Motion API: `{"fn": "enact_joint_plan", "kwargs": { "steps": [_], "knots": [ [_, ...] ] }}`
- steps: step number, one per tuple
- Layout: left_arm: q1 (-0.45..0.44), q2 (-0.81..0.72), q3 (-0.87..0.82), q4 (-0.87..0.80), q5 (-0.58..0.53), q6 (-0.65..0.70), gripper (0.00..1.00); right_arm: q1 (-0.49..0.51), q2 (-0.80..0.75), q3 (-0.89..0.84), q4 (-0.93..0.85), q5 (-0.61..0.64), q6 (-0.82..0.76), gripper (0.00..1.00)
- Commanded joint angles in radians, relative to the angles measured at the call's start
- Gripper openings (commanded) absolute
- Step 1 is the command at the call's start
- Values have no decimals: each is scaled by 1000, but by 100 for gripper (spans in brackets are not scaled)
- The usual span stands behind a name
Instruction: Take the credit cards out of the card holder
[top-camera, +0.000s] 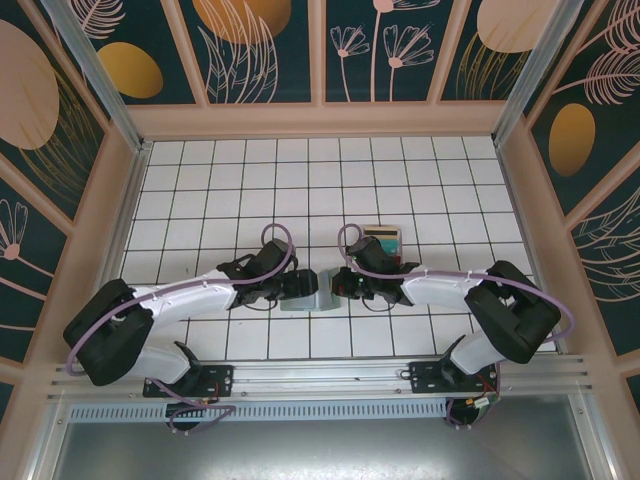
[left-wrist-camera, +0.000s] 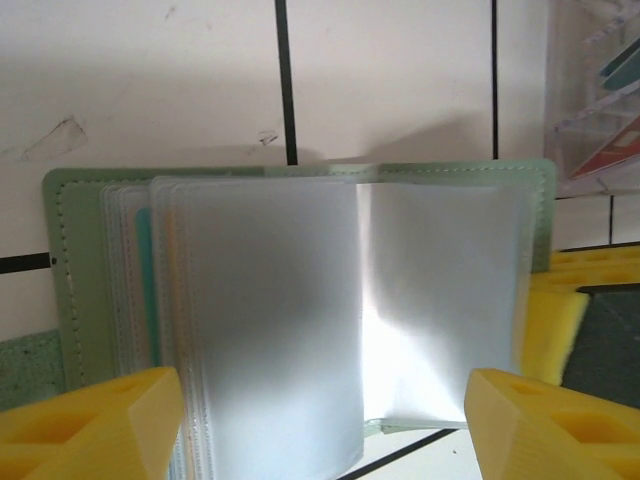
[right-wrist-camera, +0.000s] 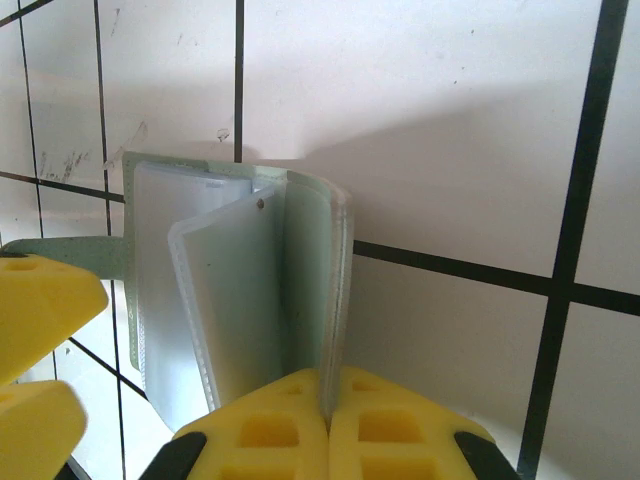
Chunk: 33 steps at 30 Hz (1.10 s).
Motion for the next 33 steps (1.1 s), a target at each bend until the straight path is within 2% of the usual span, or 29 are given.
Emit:
{"fn": "enact_joint_plan", "kwargs": {
  "steps": [1,11,23,33],
  "knots": [
    [2,22,-11,-8,-3,-9,75,-6,6,-5,10,-5,0,0],
    [2,52,-25,38,37,-8,75,-4,6,-11,19,-8,4,0],
    [3,72,-45,160,141,-10,74,-1,13,-14,29,-9,10,0],
    [3,48,-49,199,169,-1,73,-1,17,-12,29,-9,9,0]
  ]
}}
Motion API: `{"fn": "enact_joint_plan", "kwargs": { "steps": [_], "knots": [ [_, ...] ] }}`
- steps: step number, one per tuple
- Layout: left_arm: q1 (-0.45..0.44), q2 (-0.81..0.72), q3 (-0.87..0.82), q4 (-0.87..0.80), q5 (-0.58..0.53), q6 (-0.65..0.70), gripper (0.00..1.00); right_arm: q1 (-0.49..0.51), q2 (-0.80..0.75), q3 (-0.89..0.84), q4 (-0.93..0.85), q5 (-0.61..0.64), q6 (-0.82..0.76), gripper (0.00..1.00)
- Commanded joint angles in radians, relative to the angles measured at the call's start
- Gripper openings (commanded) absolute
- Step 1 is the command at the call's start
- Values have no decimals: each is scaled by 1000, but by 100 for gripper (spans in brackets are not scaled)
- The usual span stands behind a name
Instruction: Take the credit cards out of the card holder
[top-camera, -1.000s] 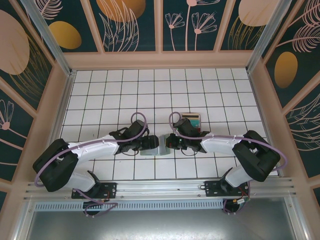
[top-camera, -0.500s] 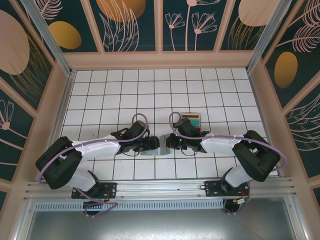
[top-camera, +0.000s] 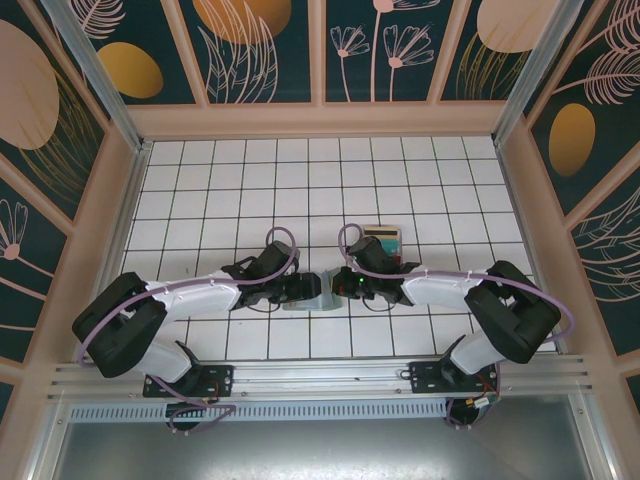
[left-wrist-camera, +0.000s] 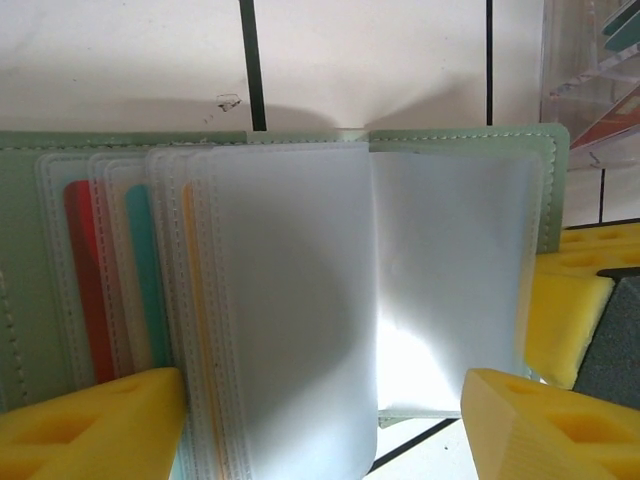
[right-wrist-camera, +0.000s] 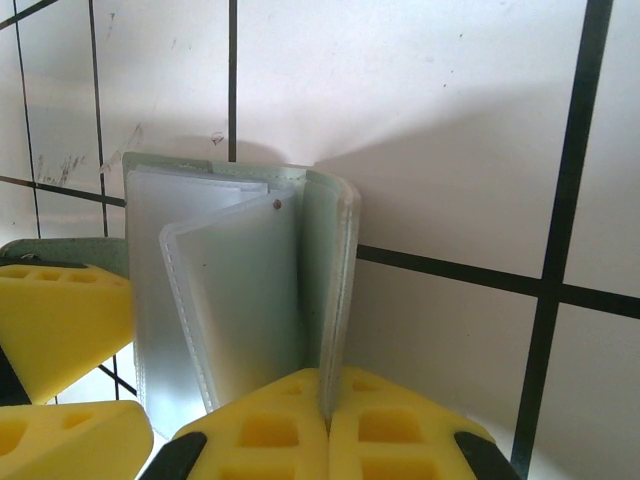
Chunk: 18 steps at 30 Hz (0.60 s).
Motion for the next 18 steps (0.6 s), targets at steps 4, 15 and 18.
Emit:
{"fn": "enact_joint_plan", "kwargs": {
  "steps": [4,15,18],
  "knots": [
    [-4,-8,-4,68,70,2,74,-1,21,-7,27,-10,4,0],
    [-4,-85,56,-200,-195,9,77,-1,21,-5,20,-1,1,0],
    [-2,-86,56,-169,-162,18,77,-1,30,2,19,-4,-2,0]
  ]
}}
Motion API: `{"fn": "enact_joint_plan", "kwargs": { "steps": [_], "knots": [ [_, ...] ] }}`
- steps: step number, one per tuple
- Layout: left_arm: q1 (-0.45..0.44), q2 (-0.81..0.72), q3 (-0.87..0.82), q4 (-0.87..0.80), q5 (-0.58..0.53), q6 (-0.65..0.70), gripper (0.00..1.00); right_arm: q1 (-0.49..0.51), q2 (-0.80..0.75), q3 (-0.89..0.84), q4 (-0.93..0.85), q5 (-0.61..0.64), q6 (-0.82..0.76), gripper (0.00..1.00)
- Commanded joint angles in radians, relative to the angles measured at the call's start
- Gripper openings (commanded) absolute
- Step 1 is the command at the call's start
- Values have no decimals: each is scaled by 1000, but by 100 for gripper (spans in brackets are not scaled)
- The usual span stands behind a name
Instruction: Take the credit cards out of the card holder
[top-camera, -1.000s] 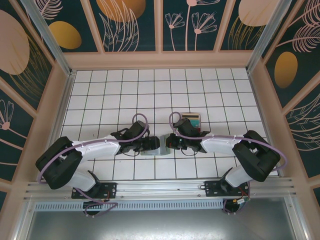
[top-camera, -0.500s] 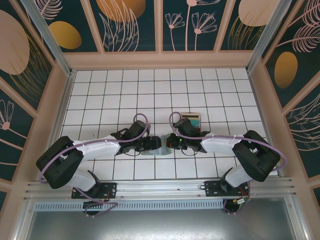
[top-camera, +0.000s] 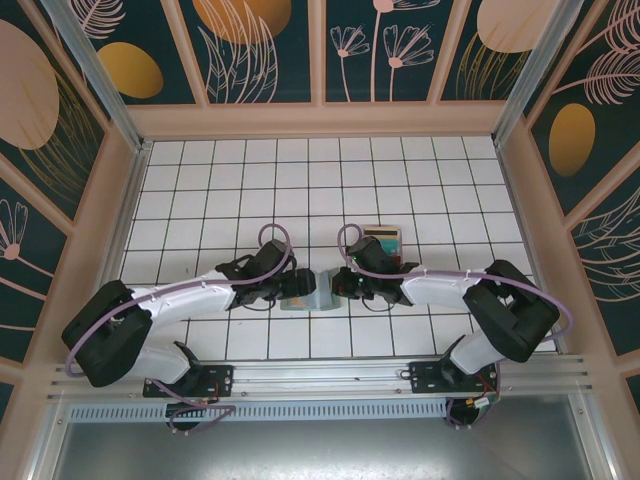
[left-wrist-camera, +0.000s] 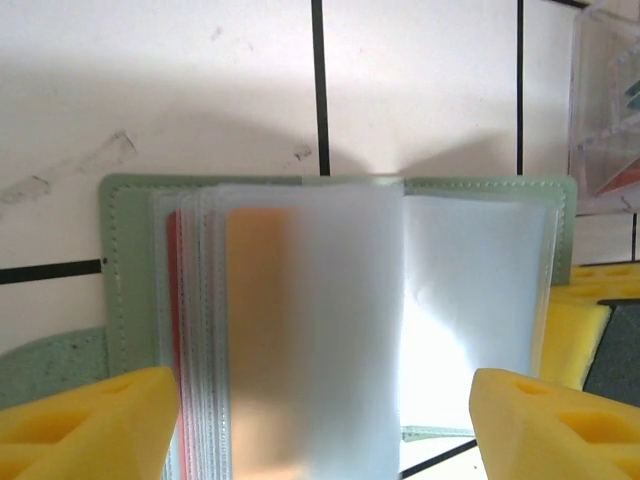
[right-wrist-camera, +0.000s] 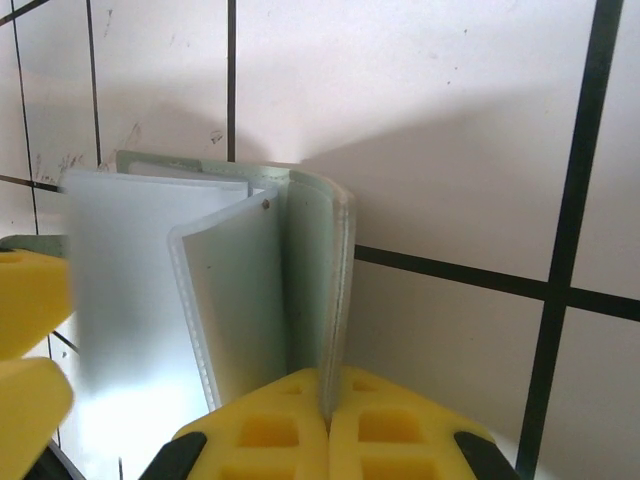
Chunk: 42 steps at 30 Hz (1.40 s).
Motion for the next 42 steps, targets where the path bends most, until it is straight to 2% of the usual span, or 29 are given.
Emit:
{"fn": "enact_joint_plan", "kwargs": {
  "steps": [1,5,13,27,30,34,38,42],
  "knots": [
    [-2,-9,23,-18,-1,19,77,-1,20,4,11,-3,-3,0],
    [-2,18,19,34,63,25,76,-1,23,9,11,-5,-6,0],
    [-2,72,26,25,72,29,76,-1,25,5,15,-5,-2,0],
    [-2,94,-7,141,181,18,75,-1,33,9,18,-11,-4,0],
    [-2,86,-7,135,178,21,80,-1,33,11,15,-11,-4,0],
    [-2,67,1,117,170,31,98,-2,31,12,11,-8,-6,0],
    [-1,46,13,113,178,40,99,-4,22,18,-8,8,-10,0],
    [-2,31,36,67,150,47,98,-26,-21,26,-56,36,-25,22]
  ]
}}
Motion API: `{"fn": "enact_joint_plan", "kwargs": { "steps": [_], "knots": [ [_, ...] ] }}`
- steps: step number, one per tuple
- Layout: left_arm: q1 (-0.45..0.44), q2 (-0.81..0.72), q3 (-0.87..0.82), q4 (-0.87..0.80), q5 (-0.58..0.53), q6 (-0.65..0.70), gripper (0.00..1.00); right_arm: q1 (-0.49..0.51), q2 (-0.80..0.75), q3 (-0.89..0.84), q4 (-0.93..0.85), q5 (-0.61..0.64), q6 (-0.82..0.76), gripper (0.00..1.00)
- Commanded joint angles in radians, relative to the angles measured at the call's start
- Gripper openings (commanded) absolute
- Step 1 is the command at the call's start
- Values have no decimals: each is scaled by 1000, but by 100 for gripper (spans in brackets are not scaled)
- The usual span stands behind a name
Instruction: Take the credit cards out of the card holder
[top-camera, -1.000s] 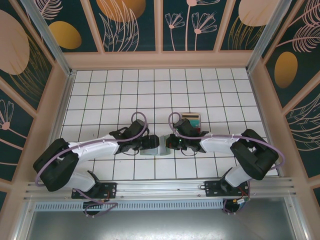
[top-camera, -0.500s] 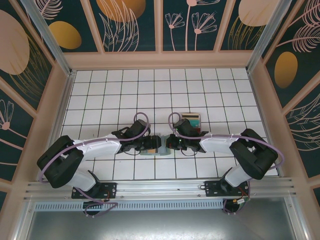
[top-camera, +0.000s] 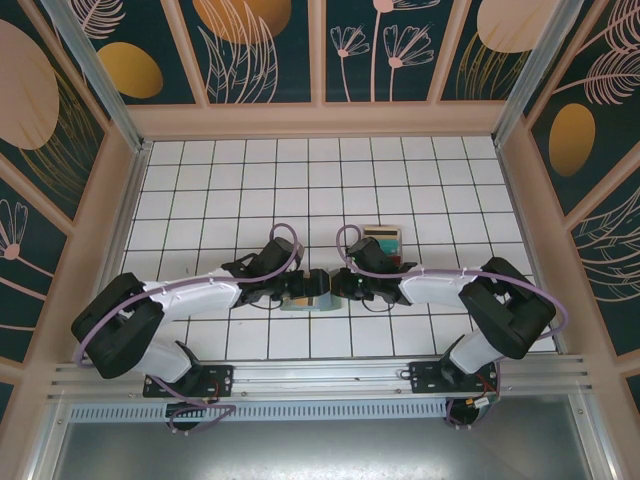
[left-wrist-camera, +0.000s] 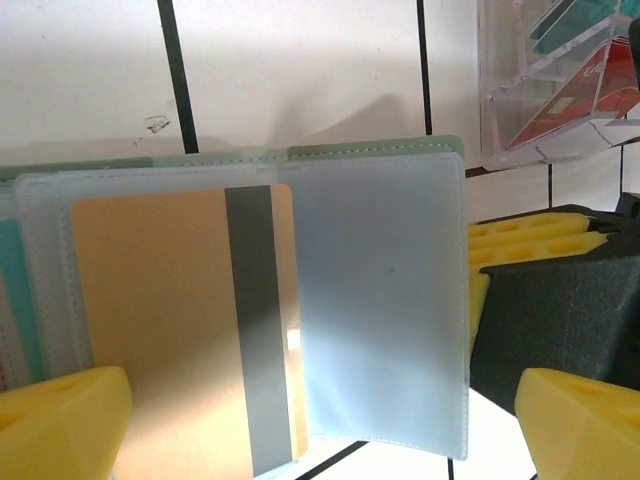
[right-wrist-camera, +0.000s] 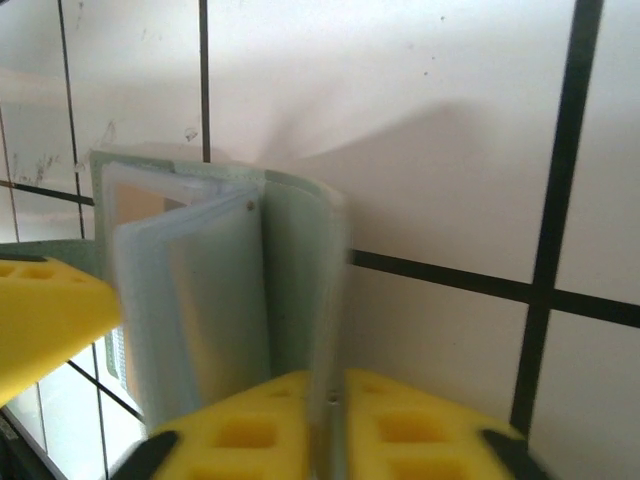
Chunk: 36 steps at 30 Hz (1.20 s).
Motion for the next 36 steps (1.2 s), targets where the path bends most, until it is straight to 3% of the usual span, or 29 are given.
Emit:
{"fn": "enact_joint_plan", "kwargs": {
  "steps": [1,4,9,16,19,23,36],
  "knots": [
    [-3,-40,34,-57,-26,23,98,-26,-59,27,-71,51,-23,26],
    [-2,-77,38,-102,-92,19,96,-48,-124,32,-123,78,-46,32],
    [5,-122,33,-163,-180,21,89,-56,-174,70,-180,74,-71,33],
    [37,-111,8,-219,-232,45,54,-15,-143,75,-52,-3,19,30],
    [37,-101,-14,-197,-229,55,40,0,-81,82,9,-62,47,16],
    [39,-68,-32,-141,-192,60,24,18,3,83,79,-124,90,9],
    [37,-2,-54,-66,-134,45,20,25,112,61,155,-199,113,11]
  ]
}}
